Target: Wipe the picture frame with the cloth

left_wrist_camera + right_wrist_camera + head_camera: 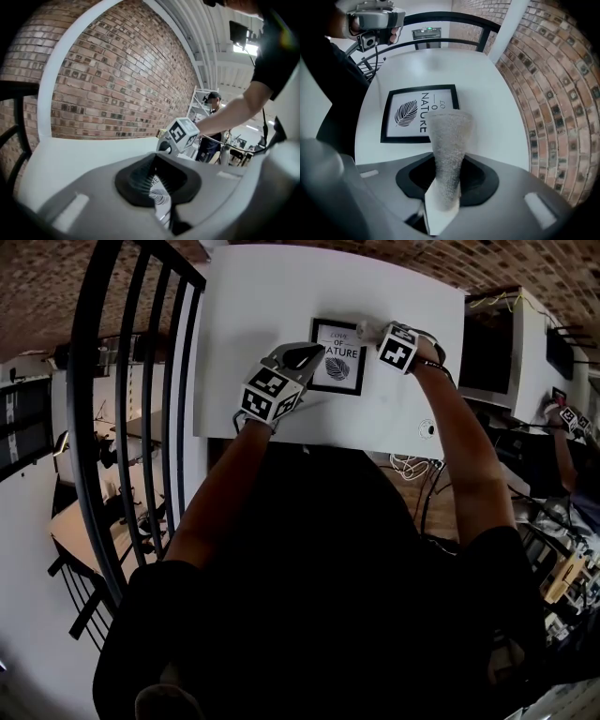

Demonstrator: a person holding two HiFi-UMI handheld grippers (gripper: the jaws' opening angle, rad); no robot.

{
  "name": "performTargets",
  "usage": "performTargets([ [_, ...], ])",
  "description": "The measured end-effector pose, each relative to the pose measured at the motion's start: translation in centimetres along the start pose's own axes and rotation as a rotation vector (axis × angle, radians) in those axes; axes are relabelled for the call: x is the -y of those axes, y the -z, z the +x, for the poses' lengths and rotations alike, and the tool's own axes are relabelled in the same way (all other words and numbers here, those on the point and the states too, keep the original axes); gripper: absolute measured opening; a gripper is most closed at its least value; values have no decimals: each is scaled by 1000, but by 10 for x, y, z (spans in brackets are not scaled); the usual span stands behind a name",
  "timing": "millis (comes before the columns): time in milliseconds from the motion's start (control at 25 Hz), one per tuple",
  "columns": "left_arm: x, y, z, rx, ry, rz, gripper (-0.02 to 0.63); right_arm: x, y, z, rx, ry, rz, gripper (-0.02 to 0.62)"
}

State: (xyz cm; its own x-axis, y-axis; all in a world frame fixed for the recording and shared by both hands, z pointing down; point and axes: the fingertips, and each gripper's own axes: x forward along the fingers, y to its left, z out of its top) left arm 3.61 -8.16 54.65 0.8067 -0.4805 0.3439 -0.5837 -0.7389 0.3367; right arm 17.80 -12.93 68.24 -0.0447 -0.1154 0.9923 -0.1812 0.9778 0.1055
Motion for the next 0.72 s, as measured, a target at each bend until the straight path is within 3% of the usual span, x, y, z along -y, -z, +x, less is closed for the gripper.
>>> performTargets([
  [320, -1, 0, -13, 7, -45, -14, 0, -12, -71, -8, 98, -23, -123, 123],
  [520, -14, 11, -36, 7, -95, -34, 0, -34, -124, 5, 103, -42, -232, 126],
  [720, -17, 14, -44, 4, -113, -48, 0, -40, -134, 17, 60, -60, -263, 126],
])
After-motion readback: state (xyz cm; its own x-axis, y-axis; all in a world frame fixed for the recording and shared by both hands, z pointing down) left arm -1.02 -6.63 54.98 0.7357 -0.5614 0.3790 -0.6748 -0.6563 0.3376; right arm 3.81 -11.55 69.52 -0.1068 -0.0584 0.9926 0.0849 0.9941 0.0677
